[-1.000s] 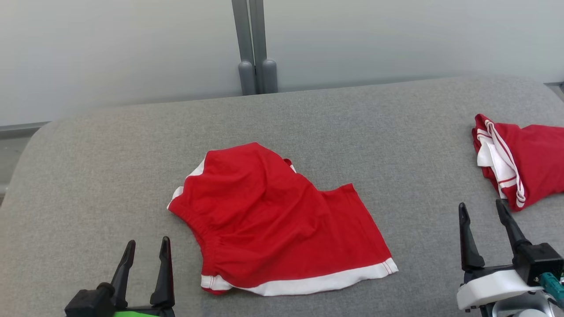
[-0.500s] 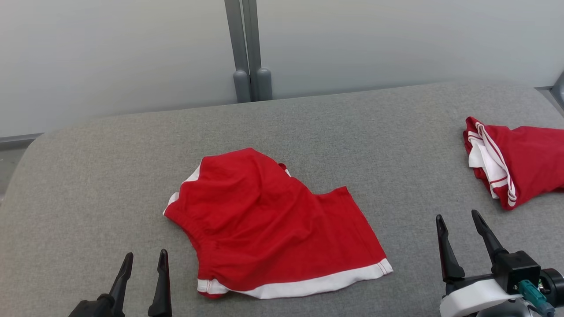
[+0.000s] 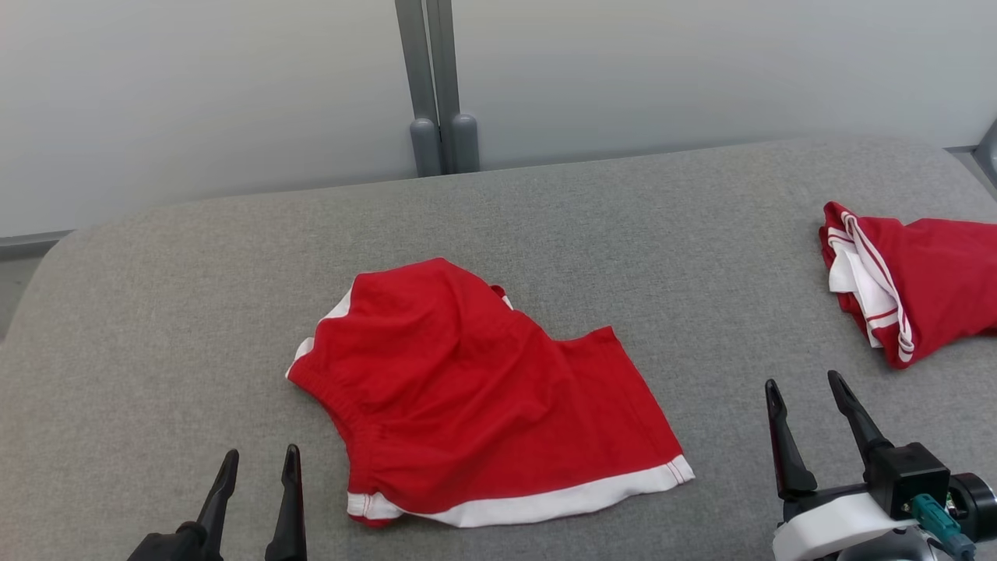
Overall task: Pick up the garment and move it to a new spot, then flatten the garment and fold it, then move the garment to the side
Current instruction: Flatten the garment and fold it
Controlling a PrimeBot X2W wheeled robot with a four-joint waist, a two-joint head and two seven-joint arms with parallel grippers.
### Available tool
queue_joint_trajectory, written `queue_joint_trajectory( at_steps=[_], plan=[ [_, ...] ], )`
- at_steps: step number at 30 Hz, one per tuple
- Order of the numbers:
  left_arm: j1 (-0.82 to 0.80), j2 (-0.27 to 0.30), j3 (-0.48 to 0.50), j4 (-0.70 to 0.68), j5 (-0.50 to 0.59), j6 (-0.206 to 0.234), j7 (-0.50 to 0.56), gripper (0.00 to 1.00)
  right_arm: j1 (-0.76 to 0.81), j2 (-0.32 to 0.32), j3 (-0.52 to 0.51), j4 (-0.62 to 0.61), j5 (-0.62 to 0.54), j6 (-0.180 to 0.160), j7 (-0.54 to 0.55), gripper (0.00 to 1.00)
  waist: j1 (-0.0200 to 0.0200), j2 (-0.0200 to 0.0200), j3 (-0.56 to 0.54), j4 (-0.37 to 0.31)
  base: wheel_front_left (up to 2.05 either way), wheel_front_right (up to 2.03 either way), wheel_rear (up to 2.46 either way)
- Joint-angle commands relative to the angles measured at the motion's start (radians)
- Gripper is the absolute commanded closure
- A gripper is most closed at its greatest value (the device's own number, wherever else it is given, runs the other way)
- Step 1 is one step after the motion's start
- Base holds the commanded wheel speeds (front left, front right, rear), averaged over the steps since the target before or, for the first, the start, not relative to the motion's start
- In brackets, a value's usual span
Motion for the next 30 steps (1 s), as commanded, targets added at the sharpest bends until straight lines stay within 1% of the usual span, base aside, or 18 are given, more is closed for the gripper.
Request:
queue_joint_trajectory(
  at_steps=[1,18,22,24,26,27,30],
  plan=[
    [0.004,0.008,-0.002,0.001,-0.001,-0.005,-0.002,0.00,-0.008,0.000,0.002,0.003,-0.003,-0.001,-0.002,0.00,0.0000,0.0000,0.002,0.000,0.00,0.00,0.00],
    [-0.010,0.016,-0.002,0.001,-0.004,-0.005,-0.002,0.00,-0.016,0.000,0.006,0.003,-0.002,-0.001,-0.002,0.00,0.0000,0.0000,0.010,-0.003,0.00,0.00,0.00],
    [-0.012,0.018,0.004,-0.023,-0.017,-0.005,-0.003,0.00,-0.024,0.001,0.020,-0.021,0.027,-0.001,-0.003,0.00,0.0000,0.0000,0.014,-0.004,0.00,0.00,0.00],
    [-0.004,0.032,-0.036,-0.011,-0.042,-0.005,-0.002,0.00,-0.014,0.001,0.039,0.007,0.050,-0.001,-0.002,0.00,0.0000,0.0000,0.020,-0.003,0.00,0.00,0.00],
    [-0.013,0.073,-0.095,0.002,-0.056,-0.005,0.007,0.00,-0.013,-0.011,0.107,0.076,0.039,0.000,0.009,0.00,0.0000,0.0000,0.030,-0.001,0.00,0.00,0.00],
    [-0.023,0.093,-0.113,0.010,-0.068,-0.002,0.019,0.00,-0.030,-0.021,0.137,0.103,0.042,0.000,0.022,0.00,0.0000,0.0000,0.037,0.001,0.00,0.00,0.00],
    [-0.036,0.125,-0.181,0.016,-0.109,-0.002,0.078,0.00,-0.054,-0.043,0.205,0.160,0.067,-0.001,0.085,0.00,0.0000,0.0000,0.056,0.005,0.00,0.00,0.00]
  ],
)
